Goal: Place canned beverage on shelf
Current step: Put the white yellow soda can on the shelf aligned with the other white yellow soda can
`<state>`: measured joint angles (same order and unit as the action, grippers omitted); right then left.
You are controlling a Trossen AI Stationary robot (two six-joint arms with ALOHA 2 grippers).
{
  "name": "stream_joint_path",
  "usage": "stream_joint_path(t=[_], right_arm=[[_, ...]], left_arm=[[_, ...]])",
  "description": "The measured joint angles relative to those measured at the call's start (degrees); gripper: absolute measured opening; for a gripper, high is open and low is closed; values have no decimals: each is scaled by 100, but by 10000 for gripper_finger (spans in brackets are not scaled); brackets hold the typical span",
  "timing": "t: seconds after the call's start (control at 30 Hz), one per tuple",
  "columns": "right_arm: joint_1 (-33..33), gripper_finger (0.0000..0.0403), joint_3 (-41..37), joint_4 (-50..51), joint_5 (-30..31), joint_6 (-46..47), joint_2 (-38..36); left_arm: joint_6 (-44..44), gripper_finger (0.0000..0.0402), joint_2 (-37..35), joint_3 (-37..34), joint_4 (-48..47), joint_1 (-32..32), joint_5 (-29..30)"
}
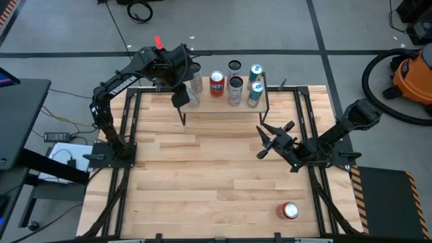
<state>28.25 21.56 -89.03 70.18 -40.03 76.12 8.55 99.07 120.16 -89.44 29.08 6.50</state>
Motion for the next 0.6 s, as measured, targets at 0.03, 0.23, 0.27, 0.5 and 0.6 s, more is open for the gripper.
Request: stream_joint_path(t=[0.03,0.23,0.27,0.5,0.6], right_arm=[[0,106,0,0,-17,2,-2],[1,106,-1,0,-95,2,0],[2,106,0,0,-95,2,0],[2,106,0,0,-95,4,0],[1,106,-1,0,-94,4,0]], left_arm=[[15,277,0,0,2,0,-2],[19,285,0,0,80,0,-2],[19,289,0,0,80,0,-4],[10,305,-4,0,177,0,-2],[-23,306,-4,0,229,0,-2]])
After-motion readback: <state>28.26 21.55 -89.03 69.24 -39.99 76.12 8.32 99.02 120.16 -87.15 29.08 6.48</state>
